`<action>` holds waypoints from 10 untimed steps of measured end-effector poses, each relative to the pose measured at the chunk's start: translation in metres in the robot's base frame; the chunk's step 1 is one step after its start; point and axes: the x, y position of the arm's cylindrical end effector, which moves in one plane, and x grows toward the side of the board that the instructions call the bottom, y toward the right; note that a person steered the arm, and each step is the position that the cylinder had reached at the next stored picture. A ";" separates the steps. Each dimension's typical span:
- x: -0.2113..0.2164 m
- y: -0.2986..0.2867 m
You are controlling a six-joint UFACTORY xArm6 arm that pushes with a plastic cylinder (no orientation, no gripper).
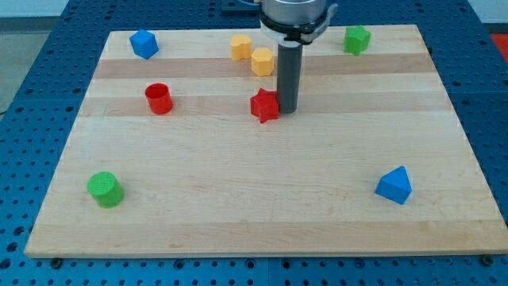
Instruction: Push red star to the center
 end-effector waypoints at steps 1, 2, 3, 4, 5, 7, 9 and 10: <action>0.000 -0.015; 0.000 -0.026; 0.000 -0.029; 0.000 -0.029; -0.001 -0.029; -0.059 -0.041; -0.008 -0.038; -0.010 0.005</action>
